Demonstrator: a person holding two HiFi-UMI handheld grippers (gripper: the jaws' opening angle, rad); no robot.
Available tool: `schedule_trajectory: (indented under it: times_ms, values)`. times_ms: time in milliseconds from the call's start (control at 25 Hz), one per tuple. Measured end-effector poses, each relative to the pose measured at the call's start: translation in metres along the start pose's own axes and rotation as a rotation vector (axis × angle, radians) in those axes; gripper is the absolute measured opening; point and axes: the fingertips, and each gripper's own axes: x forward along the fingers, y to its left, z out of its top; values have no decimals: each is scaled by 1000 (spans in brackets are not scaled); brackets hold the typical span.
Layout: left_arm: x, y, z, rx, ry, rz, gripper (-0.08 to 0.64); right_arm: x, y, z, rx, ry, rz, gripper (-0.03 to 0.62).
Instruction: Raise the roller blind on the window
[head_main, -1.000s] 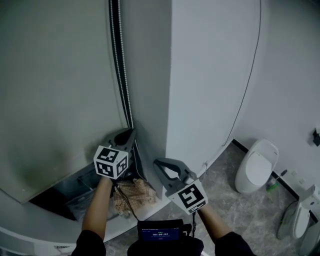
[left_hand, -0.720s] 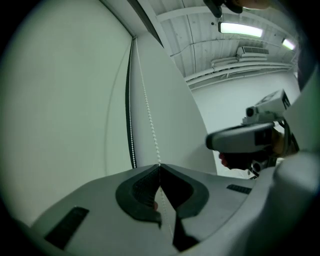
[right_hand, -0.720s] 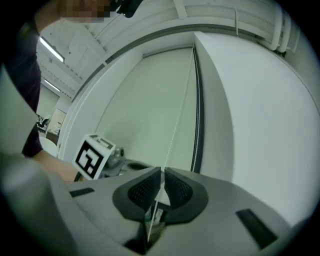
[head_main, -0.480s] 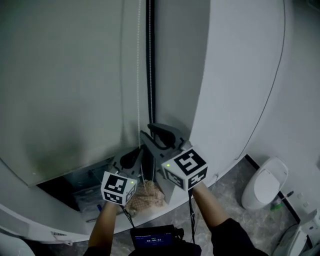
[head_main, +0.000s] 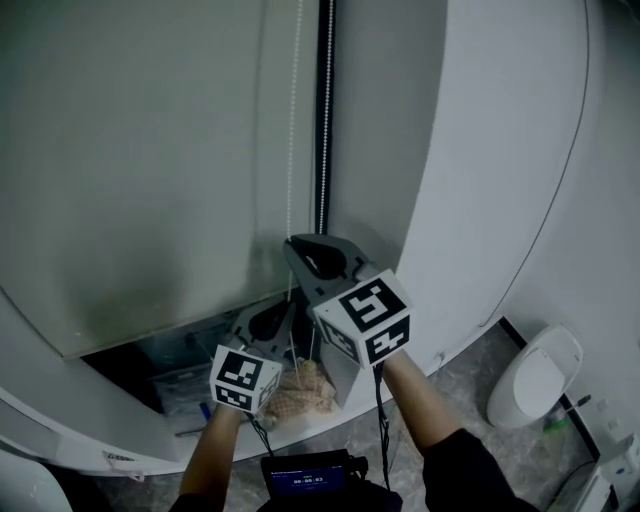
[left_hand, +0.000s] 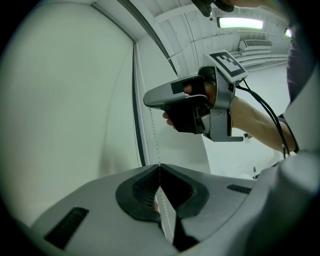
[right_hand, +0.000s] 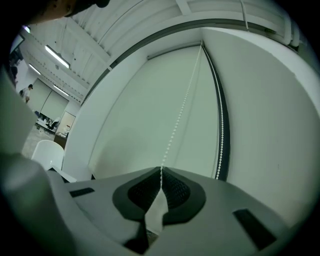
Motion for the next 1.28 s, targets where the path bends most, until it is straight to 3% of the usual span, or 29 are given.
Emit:
schedule_trajectory:
  times_ms: [280,600,720,840,960,1120,1280]
  values:
    - [0,-9,-16,-55,9,-14,14,-9,7,-14,-70,7,-35,17]
    - [-3,-30,-69,-97,156,-63,14,-12,21,-66,-45,127,-12,17]
    - [-12,-33,-80,-186,121,-97,15,-19,30,-94,-57,160,-13,15]
    - [-24,-20,-52,-288,13,-110,17,-29,38,-119,-54,191,-4,15]
    - [-34,2,1,-309,-100,-112,17,-33,52,-143,-58,231,15,15]
    - [-34,8,66,-251,-170,-134,18,-41,80,-185,-76,299,59,15]
    - [-21,2,107,-146,-153,-181,25,-47,101,-217,-91,362,94,15]
